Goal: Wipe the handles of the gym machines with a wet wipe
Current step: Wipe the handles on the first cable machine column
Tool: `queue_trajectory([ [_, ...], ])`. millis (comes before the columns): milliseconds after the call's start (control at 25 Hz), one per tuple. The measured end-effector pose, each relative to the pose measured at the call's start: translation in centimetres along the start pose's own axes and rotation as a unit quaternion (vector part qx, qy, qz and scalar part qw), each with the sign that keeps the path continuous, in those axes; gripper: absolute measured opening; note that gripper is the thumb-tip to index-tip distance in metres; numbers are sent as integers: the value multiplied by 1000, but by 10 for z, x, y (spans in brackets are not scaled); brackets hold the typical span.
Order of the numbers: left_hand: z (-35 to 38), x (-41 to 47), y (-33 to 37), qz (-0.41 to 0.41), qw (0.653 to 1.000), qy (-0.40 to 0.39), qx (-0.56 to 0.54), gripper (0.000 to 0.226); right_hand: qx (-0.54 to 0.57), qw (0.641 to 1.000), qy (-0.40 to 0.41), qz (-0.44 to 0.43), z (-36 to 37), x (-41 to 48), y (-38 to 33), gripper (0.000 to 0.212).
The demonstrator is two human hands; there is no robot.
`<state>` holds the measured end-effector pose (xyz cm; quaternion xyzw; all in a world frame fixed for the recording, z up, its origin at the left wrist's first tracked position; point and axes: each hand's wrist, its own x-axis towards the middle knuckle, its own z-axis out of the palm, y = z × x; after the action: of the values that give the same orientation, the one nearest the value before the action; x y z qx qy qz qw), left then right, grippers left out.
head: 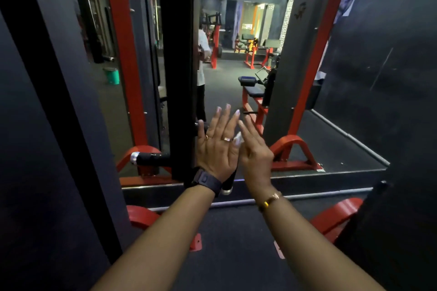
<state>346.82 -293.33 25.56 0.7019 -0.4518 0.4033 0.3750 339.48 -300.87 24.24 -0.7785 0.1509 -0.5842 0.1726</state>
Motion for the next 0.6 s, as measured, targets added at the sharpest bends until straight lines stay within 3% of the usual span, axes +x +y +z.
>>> queue_trajectory([
  [200, 11, -2, 11, -9, 996, 15, 90, 56, 61, 990, -125, -27, -10, -45, 35, 43],
  [280, 11, -5, 11, -4, 992, 11, 124, 54, 118, 978, -164, 46, -19, -55, 50, 46],
  [320, 11, -5, 11, -5, 990, 6, 142, 52, 174, 960, -176, 134, -21, -48, 47, 46],
  [400, 11, -5, 14, -28, 984, 3, 177, 48, 297, 879, -174, 330, -18, -20, 37, 45],
  [440, 12, -6, 16, -49, 980, 9, 192, 47, 340, 844, -157, 384, -17, -2, 31, 44],
  [480, 13, -7, 19, -70, 976, 19, 206, 48, 371, 824, -148, 402, -17, 14, 26, 44],
  [600, 17, -10, 22, -115, 971, 48, 204, 49, 433, 813, -149, 359, -16, 46, 10, 45],
])
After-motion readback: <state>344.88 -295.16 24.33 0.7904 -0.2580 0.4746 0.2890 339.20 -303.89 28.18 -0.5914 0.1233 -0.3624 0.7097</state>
